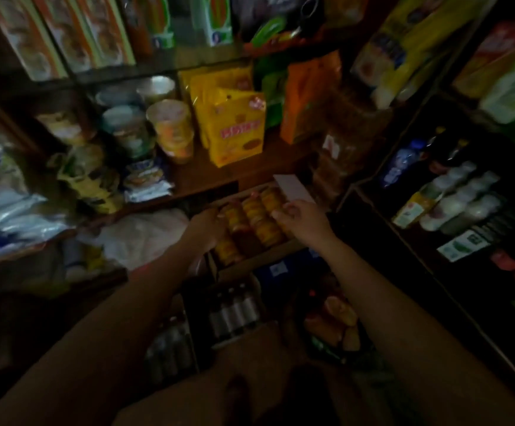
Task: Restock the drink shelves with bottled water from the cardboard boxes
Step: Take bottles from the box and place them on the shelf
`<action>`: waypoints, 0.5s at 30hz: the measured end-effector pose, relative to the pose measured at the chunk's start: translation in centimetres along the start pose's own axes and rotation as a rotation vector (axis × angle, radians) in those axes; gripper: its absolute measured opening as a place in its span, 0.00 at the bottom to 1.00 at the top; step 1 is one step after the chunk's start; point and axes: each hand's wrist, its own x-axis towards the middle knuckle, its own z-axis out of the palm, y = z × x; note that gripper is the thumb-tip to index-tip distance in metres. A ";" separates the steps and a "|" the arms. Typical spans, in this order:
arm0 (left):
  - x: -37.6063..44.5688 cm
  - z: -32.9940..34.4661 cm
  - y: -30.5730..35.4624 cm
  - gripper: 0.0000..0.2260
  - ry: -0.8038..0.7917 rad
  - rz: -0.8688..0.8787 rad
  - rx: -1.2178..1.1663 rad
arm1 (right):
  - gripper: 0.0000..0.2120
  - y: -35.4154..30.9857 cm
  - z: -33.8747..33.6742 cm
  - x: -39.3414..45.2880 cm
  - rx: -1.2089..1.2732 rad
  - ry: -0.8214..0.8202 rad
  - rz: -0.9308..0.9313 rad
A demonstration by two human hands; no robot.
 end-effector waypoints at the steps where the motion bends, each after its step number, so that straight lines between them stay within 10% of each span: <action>1: 0.5 0.7 -1.6 0.14 -0.020 -0.038 -0.007 | 0.25 0.6 1.5 0.8 0.025 -0.040 0.027; 15: 11.9 20.3 -25.0 0.11 -0.119 -0.568 -0.346 | 0.23 18.5 22.6 11.6 0.111 -0.384 0.245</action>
